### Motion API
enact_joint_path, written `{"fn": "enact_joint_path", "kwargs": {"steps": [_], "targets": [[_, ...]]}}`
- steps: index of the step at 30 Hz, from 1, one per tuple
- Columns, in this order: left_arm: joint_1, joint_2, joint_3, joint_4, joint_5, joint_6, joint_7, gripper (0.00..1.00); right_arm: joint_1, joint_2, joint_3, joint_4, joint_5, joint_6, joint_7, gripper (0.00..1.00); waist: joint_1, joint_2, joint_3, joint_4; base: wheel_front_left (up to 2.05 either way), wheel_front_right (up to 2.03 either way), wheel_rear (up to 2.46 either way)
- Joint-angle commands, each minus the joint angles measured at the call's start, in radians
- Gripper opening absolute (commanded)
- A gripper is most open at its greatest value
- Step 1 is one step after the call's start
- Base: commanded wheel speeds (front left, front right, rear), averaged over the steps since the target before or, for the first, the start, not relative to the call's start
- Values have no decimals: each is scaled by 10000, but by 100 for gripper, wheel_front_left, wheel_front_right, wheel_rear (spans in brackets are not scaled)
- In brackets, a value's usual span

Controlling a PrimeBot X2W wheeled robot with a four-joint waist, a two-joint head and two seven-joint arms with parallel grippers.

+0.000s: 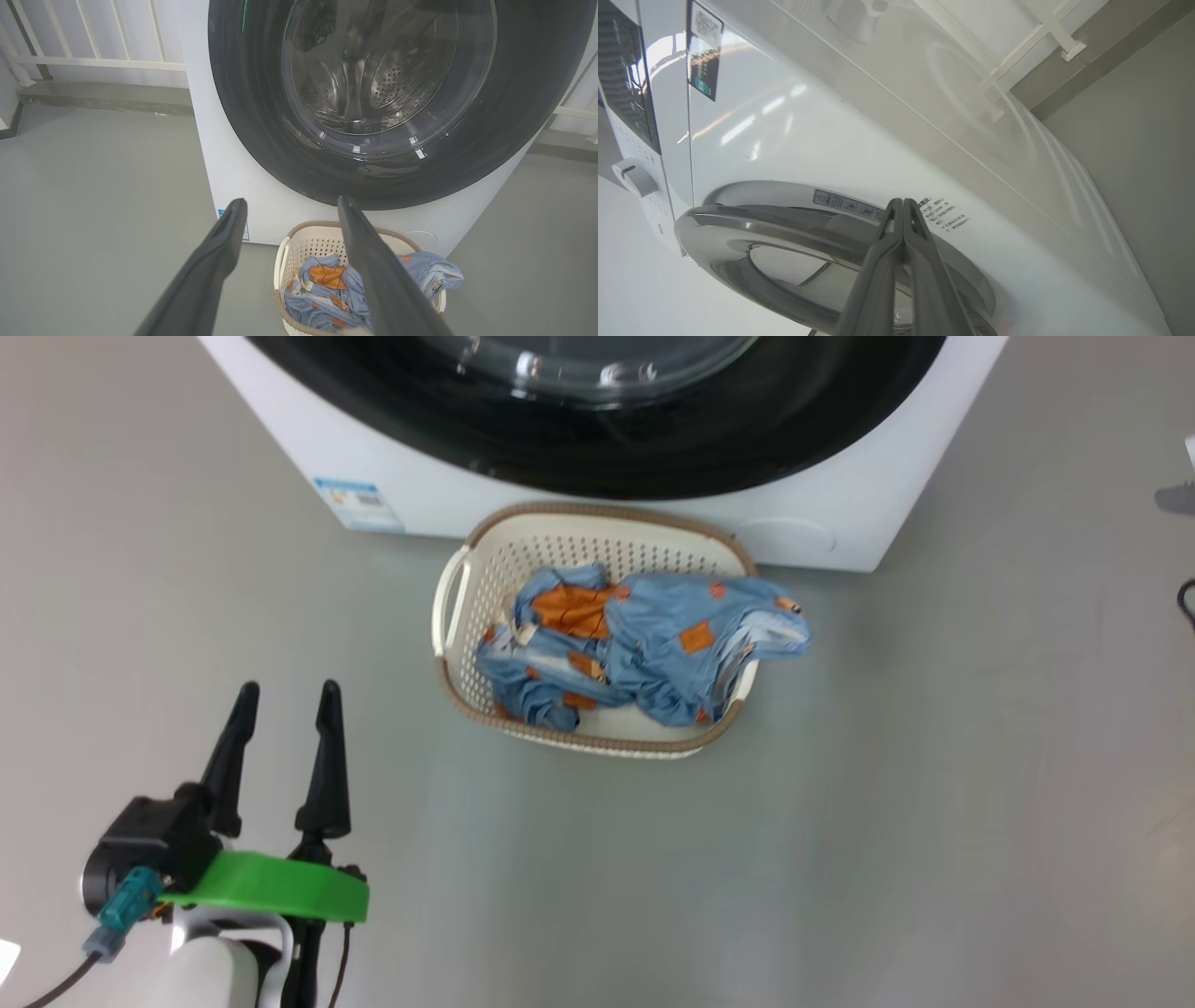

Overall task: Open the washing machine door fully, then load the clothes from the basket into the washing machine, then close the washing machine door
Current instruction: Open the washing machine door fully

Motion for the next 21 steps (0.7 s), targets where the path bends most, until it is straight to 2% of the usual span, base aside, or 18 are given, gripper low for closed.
{"fn": "enact_joint_path", "kwargs": {"steps": [1,7,21], "targets": [[-269,180,308,-253,-36,-28,-65,100,-220,-31,142,-209,254,16,216,0,0,0,368,251,0,0,0],[-495,67,280,-237,-63,-64,-65,100,-940,-179,200,-97,1157,16,1219,0,0,0,837,518,0,0,0],[-882,-88,150,-239,-117,-98,-65,100,-2530,-308,909,194,1368,16,2147,0,0,0,1621,856,0,0,0]]}}
